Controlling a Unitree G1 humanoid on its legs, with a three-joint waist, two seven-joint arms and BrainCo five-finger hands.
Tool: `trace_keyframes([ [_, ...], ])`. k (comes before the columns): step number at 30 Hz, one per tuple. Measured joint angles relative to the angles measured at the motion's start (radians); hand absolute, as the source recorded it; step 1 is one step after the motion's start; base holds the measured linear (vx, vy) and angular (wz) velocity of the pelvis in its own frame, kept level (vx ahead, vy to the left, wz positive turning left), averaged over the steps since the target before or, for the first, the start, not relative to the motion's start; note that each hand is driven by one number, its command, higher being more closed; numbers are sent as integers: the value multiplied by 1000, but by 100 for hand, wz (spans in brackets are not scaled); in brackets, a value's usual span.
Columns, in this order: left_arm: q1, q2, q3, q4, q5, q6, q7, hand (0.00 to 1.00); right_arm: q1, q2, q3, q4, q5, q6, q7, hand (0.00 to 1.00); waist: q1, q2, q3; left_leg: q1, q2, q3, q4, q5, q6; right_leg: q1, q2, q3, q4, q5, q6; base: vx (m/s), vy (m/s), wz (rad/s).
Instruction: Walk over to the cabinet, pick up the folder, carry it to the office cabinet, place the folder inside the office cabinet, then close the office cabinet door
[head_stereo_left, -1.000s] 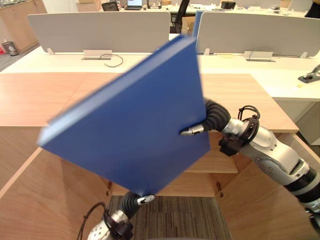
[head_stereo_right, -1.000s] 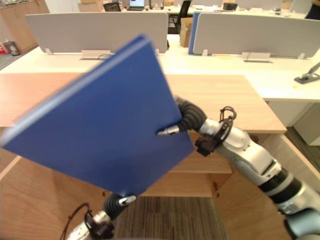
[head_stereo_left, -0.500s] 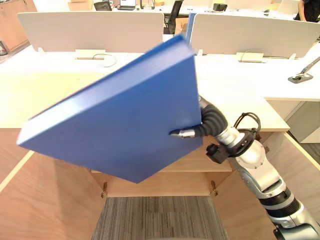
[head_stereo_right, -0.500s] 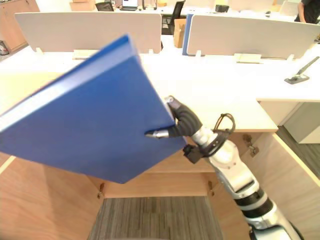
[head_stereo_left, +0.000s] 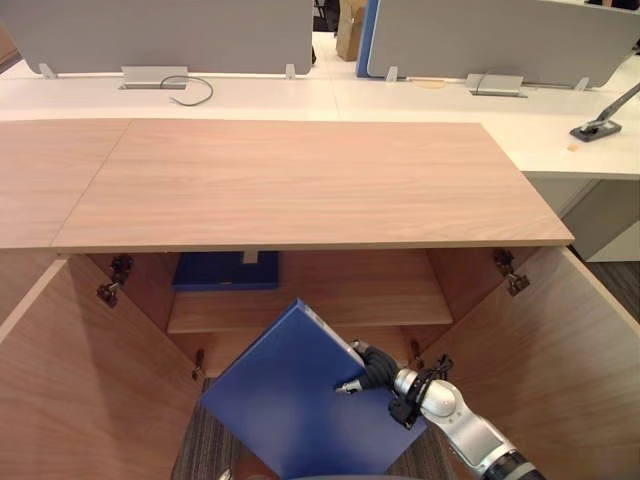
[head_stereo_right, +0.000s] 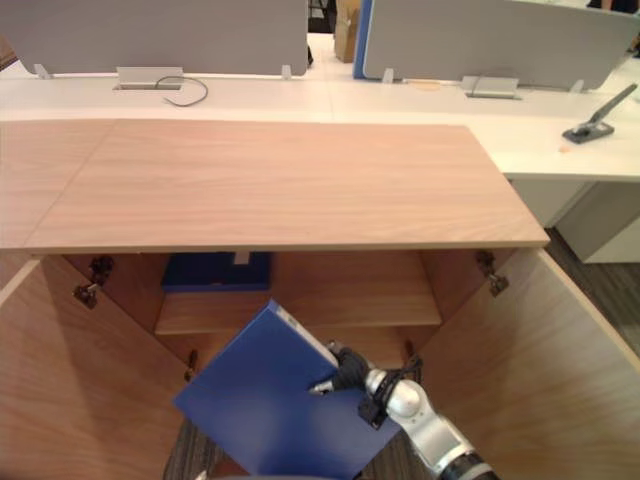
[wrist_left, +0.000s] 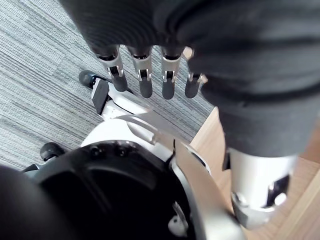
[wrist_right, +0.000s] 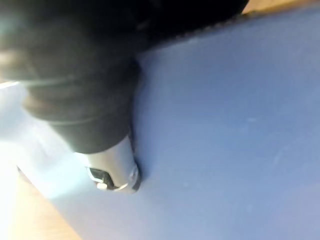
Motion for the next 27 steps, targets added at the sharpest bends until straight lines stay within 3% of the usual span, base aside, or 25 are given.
trace_keyframes([
  [1,-1,-7,-2,-3,-8,0,7,0,-11,9,-2,15,-30,7,-20,100,11,3,3,-27,-34,-25,-20,-42,-2,-2,-15,9,6,-4,2,-10,29,-20],
  [3,-1,-7,-28,-9,-11,1,11,0,-36,15,1,34,-53,19,-39,100,21,13,10,-45,-80,-29,-164,-56,3,-10,-31,24,4,-6,5,29,99,-30],
  [4,10,-14,-49,-14,-11,1,14,0,-51,24,11,56,-75,26,-53,100,36,32,5,-37,-98,-32,-316,-31,-6,-21,-28,42,6,-11,14,72,152,-39],
  [5,19,-20,-49,-14,-10,2,14,0,-52,25,15,61,-77,27,-58,100,36,42,-1,-33,-99,-33,-362,-11,-8,-26,-22,46,7,-15,20,79,170,-42],
  [6,26,-25,-50,-12,-10,2,14,0,-54,28,18,67,-80,28,-62,100,38,52,-5,-21,-99,-35,-382,34,16,-23,-19,56,8,-19,28,111,159,-32],
  [7,34,-21,-48,-10,-9,2,14,0,-64,47,26,90,-89,34,-68,100,42,38,-8,-1,-113,-16,-397,41,49,-3,-30,73,-3,-20,39,195,170,-25],
  [10,14,3,-49,2,0,2,19,0,-103,84,43,143,-114,35,-68,100,42,10,-22,12,-158,17,-402,22,82,-1,-80,79,-3,-18,81,222,148,-10],
  [13,9,0,-49,-1,3,-1,30,0,-164,112,77,218,-152,39,-73,100,54,23,-34,32,-185,50,-404,-13,112,-8,-119,94,30,-39,117,199,148,-24],
  [14,8,-8,-52,-3,4,-1,36,0,-180,117,90,241,-170,40,-73,100,54,33,-39,53,-194,63,-424,-24,109,-44,-138,104,108,-61,118,173,145,-42],
  [16,12,-18,-72,-6,8,0,39,0,-190,118,116,258,-202,45,-73,100,58,62,-46,108,-193,91,-473,-15,121,-150,-156,114,341,-89,90,157,158,-34],
  [17,12,-8,-92,-7,16,0,43,0,-183,135,121,259,-227,55,-73,100,44,64,-40,158,-200,96,-491,-11,128,-217,-192,93,546,-90,80,127,119,0],
  [18,11,-4,-104,-12,30,1,45,0,-183,142,125,259,-227,60,-73,100,36,61,-33,179,-203,95,-495,-13,133,-232,-212,66,607,-84,69,143,106,15],
  [19,11,7,-120,-26,48,2,47,0,-183,151,137,260,-227,64,-73,100,28,60,-27,208,-204,91,-497,-22,148,-245,-253,-7,686,-99,26,116,56,16],
  [22,-8,17,-129,-79,76,0,48,0,-207,164,145,256,-225,64,-74,100,27,48,-13,191,-180,74,-450,-50,137,-262,-303,-135,610,-119,-5,102,-55,19],
  [23,-9,23,-129,-86,78,-4,47,0,-221,165,147,254,-222,64,-74,100,32,45,-6,170,-166,74,-404,-74,123,-255,-299,-151,527,-104,-13,57,-151,-9],
  [24,-5,31,-129,-95,78,-5,47,0,-236,168,150,253,-220,63,-73,100,37,32,0,147,-157,77,-347,-108,110,-242,-297,-158,441,-39,-22,14,-198,-16],
  [25,-4,36,-127,-94,78,-5,49,0,-248,172,150,251,-215,64,-73,100,38,22,7,125,-144,72,-282,-150,95,-227,-290,-157,409,-37,25,15,-185,-29],
  [26,-5,24,-130,-95,80,-4,48,0,-265,165,148,252,-210,65,-74,100,44,49,27,105,-98,68,-213,-183,72,-207,-251,-169,381,-55,70,8,-228,-28],
  [27,-5,12,-126,-95,80,-4,48,0,-272,159,147,252,-200,65,-74,100,43,62,34,87,-75,63,-188,-193,62,-213,-232,-174,384,-61,77,-2,-189,-22],
])
